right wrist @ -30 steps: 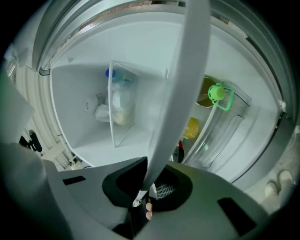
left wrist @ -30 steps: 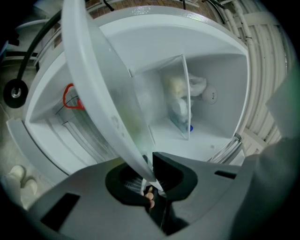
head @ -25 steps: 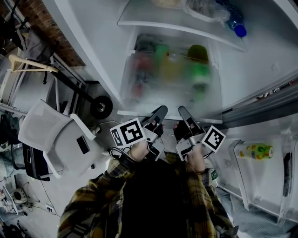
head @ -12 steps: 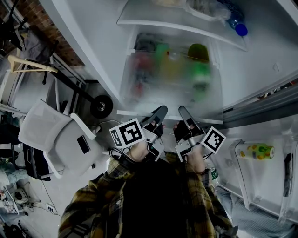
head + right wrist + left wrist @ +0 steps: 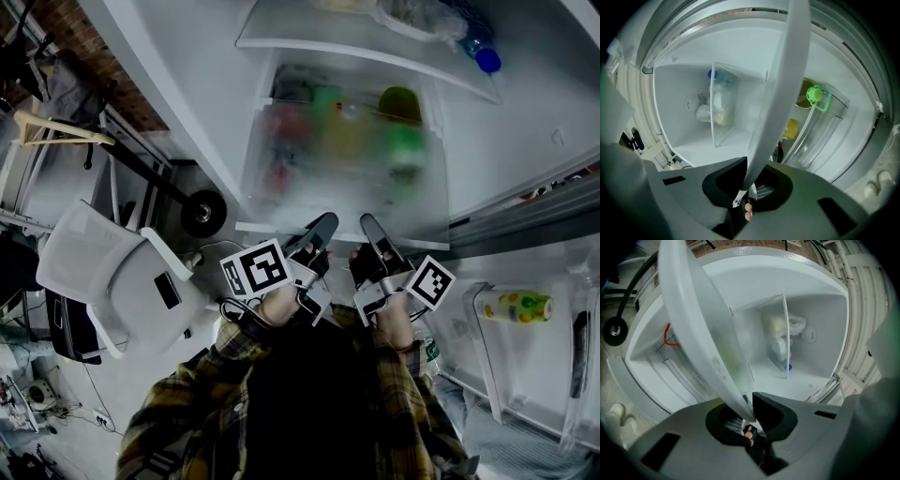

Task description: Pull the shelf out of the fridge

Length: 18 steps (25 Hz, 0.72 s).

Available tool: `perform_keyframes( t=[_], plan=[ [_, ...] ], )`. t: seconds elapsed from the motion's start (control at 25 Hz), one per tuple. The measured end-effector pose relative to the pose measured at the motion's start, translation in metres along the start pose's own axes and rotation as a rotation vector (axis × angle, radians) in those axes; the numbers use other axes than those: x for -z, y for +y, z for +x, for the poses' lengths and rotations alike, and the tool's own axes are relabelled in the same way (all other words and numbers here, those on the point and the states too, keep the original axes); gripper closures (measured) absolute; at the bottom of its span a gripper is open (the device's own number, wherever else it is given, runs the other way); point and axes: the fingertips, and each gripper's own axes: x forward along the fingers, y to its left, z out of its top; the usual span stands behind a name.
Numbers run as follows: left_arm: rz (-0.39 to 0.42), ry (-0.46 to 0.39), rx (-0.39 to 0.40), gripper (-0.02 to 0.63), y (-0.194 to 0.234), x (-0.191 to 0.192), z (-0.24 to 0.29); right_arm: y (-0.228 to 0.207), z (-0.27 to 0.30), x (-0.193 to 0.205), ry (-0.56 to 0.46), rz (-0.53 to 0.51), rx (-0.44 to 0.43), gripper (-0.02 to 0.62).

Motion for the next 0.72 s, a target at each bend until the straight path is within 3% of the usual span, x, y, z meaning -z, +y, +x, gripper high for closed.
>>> perform_keyframes(
  t=[0.72],
  plan=[
    [-0.006,0.006,0.001,0.563,-0.0002,0.0004,-0.0003,0.0003,-0.0005,0.0003,-0.004,0.007,0.002,0.557]
  ],
)
